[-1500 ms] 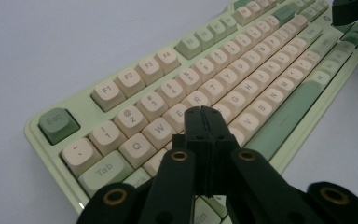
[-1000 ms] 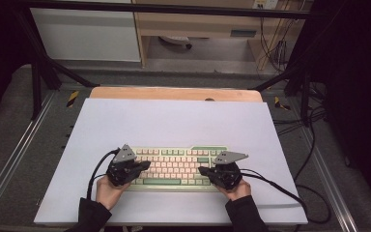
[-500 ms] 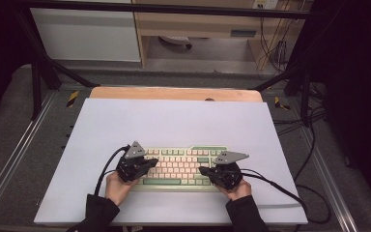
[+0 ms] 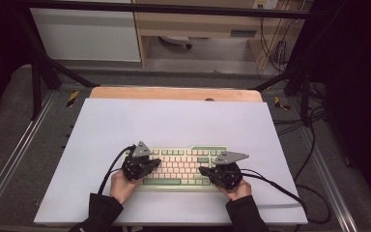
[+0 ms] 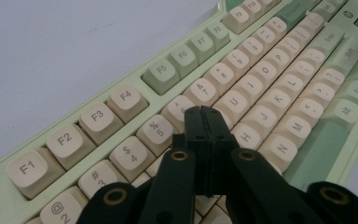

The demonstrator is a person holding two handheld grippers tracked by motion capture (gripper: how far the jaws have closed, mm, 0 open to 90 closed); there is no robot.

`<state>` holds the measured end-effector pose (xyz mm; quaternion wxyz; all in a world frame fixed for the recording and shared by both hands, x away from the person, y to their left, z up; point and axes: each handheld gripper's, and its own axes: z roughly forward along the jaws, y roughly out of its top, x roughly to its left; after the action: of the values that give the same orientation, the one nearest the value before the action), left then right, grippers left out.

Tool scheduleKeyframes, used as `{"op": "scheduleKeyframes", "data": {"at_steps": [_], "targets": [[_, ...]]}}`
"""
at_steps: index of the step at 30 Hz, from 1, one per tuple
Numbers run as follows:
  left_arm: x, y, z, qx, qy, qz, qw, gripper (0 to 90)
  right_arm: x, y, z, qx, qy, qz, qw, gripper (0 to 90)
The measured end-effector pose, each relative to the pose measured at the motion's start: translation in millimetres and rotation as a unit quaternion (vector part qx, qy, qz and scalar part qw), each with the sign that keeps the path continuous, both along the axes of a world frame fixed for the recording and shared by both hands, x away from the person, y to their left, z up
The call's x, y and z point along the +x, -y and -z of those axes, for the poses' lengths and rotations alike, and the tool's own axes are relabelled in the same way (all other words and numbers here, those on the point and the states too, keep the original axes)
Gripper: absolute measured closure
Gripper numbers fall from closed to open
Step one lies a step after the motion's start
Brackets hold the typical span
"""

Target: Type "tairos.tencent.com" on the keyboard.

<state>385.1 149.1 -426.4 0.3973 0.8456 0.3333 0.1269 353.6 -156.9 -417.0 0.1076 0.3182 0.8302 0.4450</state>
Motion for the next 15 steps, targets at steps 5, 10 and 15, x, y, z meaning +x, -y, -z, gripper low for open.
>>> {"op": "scheduleKeyframes", "data": {"at_steps": [5, 10, 15], "targets": [[-0.9, 3.0, 1.7, 0.018, 0.006, 0.002, 0.9998, 90.0, -0.1, 0.1, -0.1, -0.001, 0.001, -0.001, 1.0000, 90.0], [-2.8, 1.2, -1.7, 0.006, 0.009, 0.005, 0.9999, 90.0, -0.1, 0.0, -0.1, 0.000, 0.000, -0.001, 1.0000, 90.0], [-8.2, -6.3, -10.2, -0.004, 0.019, 0.004, 0.9998, 90.0, -0.3, -0.1, -0.2, 0.001, 0.001, -0.002, 1.0000, 90.0]]}}
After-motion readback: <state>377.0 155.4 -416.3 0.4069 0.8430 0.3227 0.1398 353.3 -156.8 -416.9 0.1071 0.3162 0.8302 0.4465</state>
